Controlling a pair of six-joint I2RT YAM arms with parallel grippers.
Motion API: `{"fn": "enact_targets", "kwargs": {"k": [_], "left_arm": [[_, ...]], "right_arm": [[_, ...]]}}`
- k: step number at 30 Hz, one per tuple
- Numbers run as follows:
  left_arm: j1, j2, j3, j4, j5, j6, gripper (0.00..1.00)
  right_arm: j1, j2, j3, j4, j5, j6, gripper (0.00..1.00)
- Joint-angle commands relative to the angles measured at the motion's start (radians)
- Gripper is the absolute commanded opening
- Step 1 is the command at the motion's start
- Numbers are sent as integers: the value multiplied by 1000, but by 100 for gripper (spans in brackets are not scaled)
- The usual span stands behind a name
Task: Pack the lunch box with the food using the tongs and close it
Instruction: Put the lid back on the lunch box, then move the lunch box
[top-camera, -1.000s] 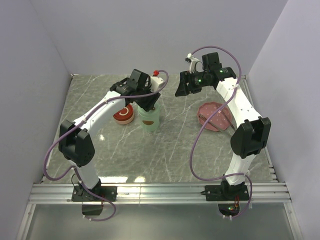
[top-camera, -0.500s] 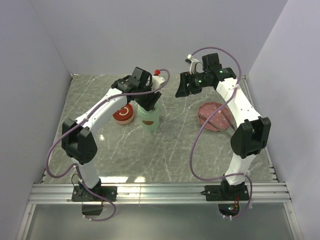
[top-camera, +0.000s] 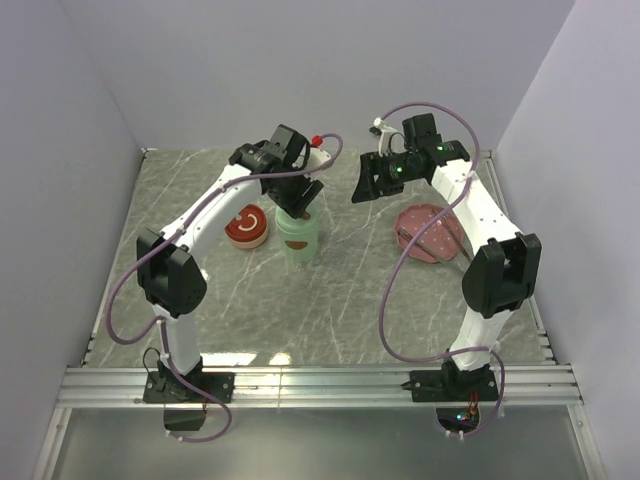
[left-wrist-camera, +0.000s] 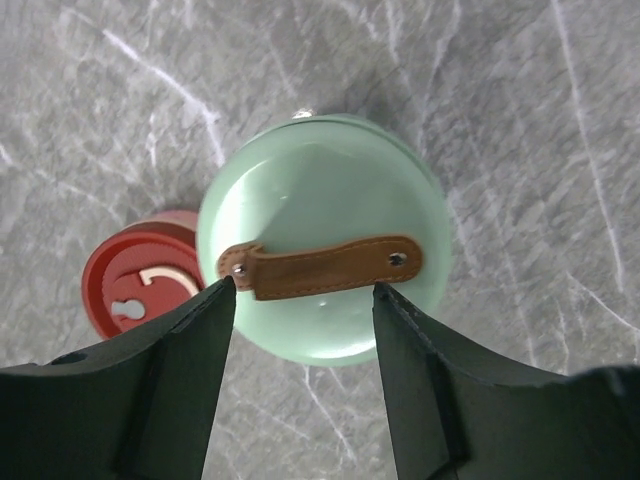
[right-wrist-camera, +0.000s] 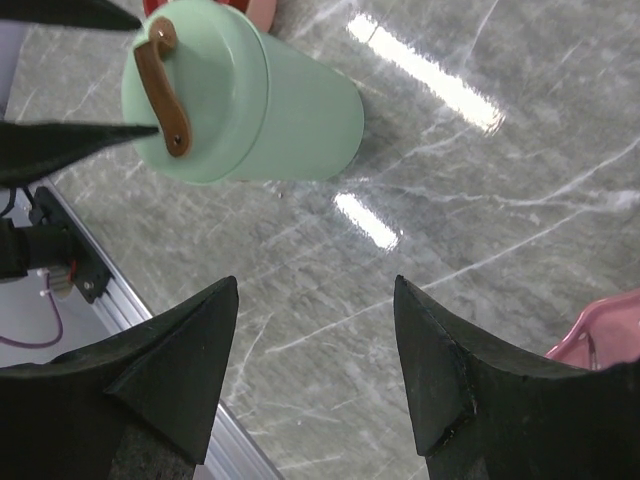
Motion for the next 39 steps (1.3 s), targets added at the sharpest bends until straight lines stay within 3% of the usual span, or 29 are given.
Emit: {"fn": "enact_targets", "kwargs": {"k": [1,8,11,15,26,39], "left_arm": [[18,6,83,-38,-48,-14,64],[48,-10,245,-42,-4,-37,67],[109,-59,233,2,102,-92,69],[230,-167,118,92,292,-155,70],[406,-395,-221,272,542,-278,76],[547,-477,-373,274,665,-296,82]], "right_arm": [[-7,-63,-39,17,-21,-15,71],[7,-98,-228,173,-82,48,69],[59,-79,-296,228,-90,77,68],[147,-29,-317,256,-75,77,66],[224,133,-228,392,-53,174,63],[251,254,-113,429,-78,220,63]]}}
